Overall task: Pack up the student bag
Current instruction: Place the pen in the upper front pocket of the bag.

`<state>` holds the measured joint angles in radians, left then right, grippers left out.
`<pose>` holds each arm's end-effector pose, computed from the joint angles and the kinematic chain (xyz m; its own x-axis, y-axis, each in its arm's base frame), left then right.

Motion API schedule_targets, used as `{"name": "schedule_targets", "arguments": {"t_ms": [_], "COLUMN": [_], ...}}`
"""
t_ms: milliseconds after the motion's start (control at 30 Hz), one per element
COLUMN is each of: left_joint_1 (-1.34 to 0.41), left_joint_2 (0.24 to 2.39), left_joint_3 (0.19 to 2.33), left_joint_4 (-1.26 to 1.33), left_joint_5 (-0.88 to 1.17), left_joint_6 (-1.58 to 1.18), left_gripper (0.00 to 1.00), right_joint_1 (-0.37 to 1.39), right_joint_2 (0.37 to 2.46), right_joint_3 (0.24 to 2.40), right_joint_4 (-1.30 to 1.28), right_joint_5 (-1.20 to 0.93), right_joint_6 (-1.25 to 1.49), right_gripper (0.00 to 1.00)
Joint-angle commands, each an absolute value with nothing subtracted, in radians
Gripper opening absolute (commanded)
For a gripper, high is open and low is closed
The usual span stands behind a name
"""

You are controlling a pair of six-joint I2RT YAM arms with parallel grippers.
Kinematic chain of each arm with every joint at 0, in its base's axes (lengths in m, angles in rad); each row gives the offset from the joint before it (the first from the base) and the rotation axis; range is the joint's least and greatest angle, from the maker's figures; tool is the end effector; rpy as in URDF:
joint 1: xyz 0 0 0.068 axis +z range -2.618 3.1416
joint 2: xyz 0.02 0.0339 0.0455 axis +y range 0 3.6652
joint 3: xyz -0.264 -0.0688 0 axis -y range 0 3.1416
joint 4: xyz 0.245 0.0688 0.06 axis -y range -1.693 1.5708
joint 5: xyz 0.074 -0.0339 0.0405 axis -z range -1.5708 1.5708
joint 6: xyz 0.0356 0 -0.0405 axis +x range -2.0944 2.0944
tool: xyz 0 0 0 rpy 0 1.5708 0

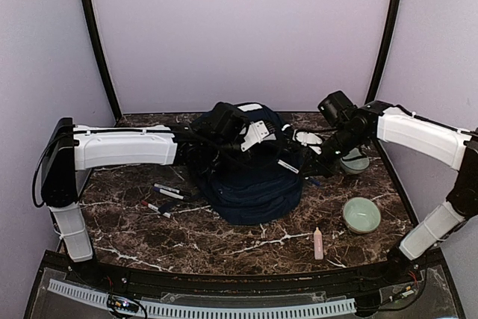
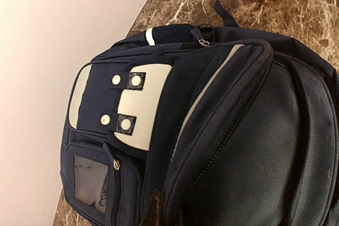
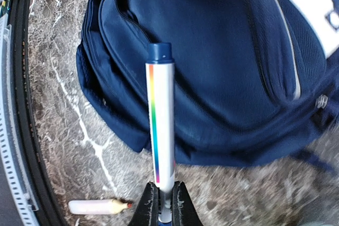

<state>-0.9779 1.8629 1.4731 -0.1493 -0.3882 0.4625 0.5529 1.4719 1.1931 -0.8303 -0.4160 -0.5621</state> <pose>0.2555 -0.3551 0.2738 0.0048 0.7320 -0.6813 0.6525 0.5140 0.5568 0.2422 0.1664 0.2711 -0.3070 -0.7623 -0.5697 -0.9421 0.3281 0.0687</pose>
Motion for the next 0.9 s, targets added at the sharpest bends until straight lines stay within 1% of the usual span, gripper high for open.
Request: {"name": "schedule_targets", "arguments": {"t_ms": [0, 133, 233, 333, 533, 867], "left_joint_1": [-0.962, -0.962, -0.962, -0.948, -0.907, -0.875], "left_joint_2": [1.71, 1.629, 1.578, 1.548, 1.526, 1.529], "left_joint_3": [1.481, 1.423, 1.358, 1.324, 1.303, 1.278], "left_joint_4": [-0.072, -0.003, 0.071, 0.093, 0.086, 0.09], "left_joint_5": [-0.346, -0.314, -0.317, -0.275, -0.179, -0.131], "left_joint_6": [0.384, 0.369, 0.367, 0.34, 0.26, 0.227], "left_gripper": [0.0, 0.0, 0.0, 0.0, 0.0, 0.0], "right_joint_1": [0.657, 0.74, 0.77, 0.816, 0.903, 0.96], "right_joint_2": [1.54, 1.619, 1.692, 1.748, 1.773, 1.734], "right_joint_3": [1.334, 1.46, 1.583, 1.659, 1.608, 1.548], "right_joint_4": [-0.879, -0.89, -0.943, -0.963, -0.912, -0.935], "right_joint_5": [-0.229, -0.107, -0.125, -0.065, 0.108, 0.124], "right_joint_6": [-0.636, -0.671, -0.676, -0.704, -0.792, -0.783], "right_gripper": [0.04, 0.03, 0.03, 0.03, 0.02, 0.02]}}
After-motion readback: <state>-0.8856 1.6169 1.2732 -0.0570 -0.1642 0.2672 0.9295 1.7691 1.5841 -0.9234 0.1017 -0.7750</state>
